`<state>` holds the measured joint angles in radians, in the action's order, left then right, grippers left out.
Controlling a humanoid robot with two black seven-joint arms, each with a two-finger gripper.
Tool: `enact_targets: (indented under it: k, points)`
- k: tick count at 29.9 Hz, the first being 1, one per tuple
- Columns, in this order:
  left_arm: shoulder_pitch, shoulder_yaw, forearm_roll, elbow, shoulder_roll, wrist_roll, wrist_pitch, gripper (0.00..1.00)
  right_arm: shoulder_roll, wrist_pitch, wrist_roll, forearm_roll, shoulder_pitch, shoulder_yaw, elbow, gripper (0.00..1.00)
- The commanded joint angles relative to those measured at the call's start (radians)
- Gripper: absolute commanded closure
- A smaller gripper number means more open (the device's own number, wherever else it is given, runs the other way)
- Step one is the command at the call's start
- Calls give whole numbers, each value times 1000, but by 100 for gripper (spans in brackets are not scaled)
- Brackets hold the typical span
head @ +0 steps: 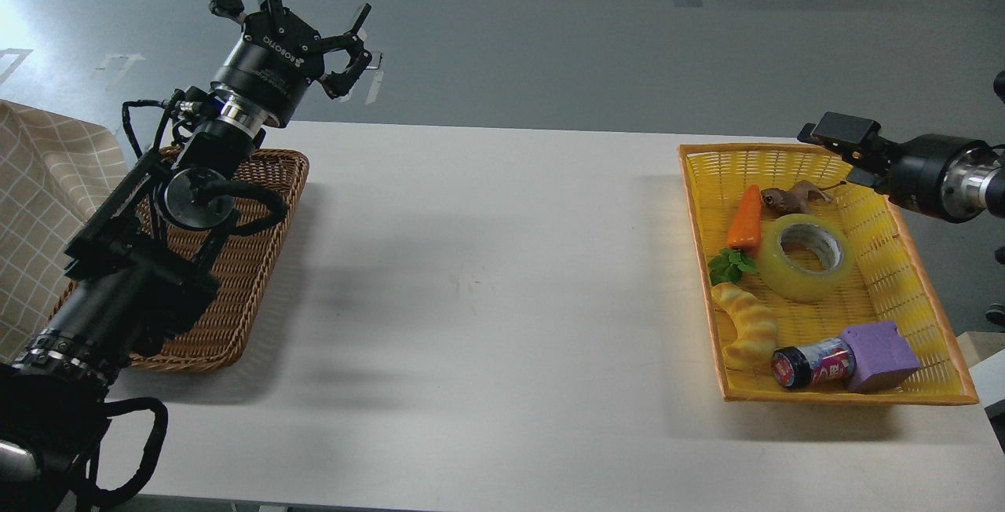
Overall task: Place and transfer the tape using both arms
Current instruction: 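Reach the right gripper down into the yellow tray toward the tape roll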
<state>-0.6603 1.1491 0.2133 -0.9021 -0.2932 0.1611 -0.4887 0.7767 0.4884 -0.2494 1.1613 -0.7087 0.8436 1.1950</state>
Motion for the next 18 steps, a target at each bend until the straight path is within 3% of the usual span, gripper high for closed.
enact_targets:
  k: [1,11,18]
  points:
    - [-1,0,0,0,-3,0,0,2,12,0,1,6,-3,-14,-3,0]
    - [1,4,0,0,-12,1,0,2,19,0,2,323,-52,-159,-11,0]
    - [7,9,0,0,-12,1,0,2,10,0,1,400,-57,-225,-15,1]
